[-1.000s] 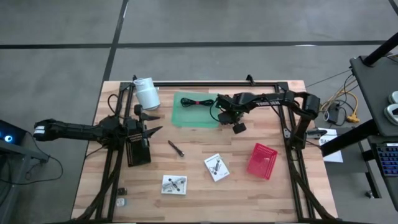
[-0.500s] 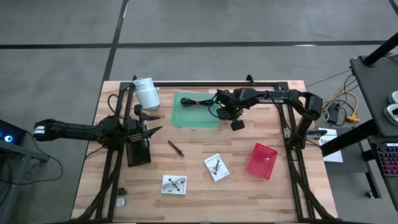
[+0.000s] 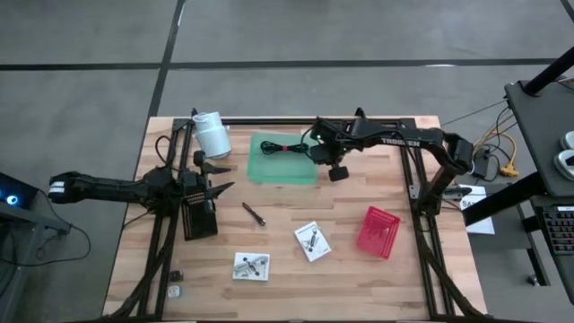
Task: Pick and place items into bin
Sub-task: Put the top black charger cable into the green bin
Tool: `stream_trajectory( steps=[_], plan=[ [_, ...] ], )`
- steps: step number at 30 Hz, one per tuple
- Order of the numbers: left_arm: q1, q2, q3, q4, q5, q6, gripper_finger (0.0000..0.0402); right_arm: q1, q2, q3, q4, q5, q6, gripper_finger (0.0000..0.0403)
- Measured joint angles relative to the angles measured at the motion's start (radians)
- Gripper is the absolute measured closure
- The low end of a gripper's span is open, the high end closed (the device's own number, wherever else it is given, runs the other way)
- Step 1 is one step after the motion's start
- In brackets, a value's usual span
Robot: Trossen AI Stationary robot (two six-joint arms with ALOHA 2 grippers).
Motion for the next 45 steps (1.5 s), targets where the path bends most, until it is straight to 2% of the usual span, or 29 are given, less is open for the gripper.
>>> stream_trajectory(
  steps=[11, 18, 30, 45],
  plan=[
    [0.0, 0.0, 0.0, 0.0, 0.0, 0.0, 0.023, 0.0, 0.0, 0.041, 0.081, -0.011, -0.04, 0.0394],
    [0.0, 0.0, 0.0, 0.0, 0.0, 0.0, 0.023, 0.002, 0.0, 0.029, 0.194, -0.056, -0.188, 0.0394],
    [0.0, 0.0, 0.0, 0.0, 0.0, 0.0, 0.023, 0.023, 0.003, 0.001, 0.274, -0.059, -0.42, 0.0394],
    [0.0, 0.0, 0.0, 0.0, 0.0, 0.0, 0.023, 0.057, 0.005, -0.12, 0.466, 0.005, -0.639, 0.0394]
  ],
)
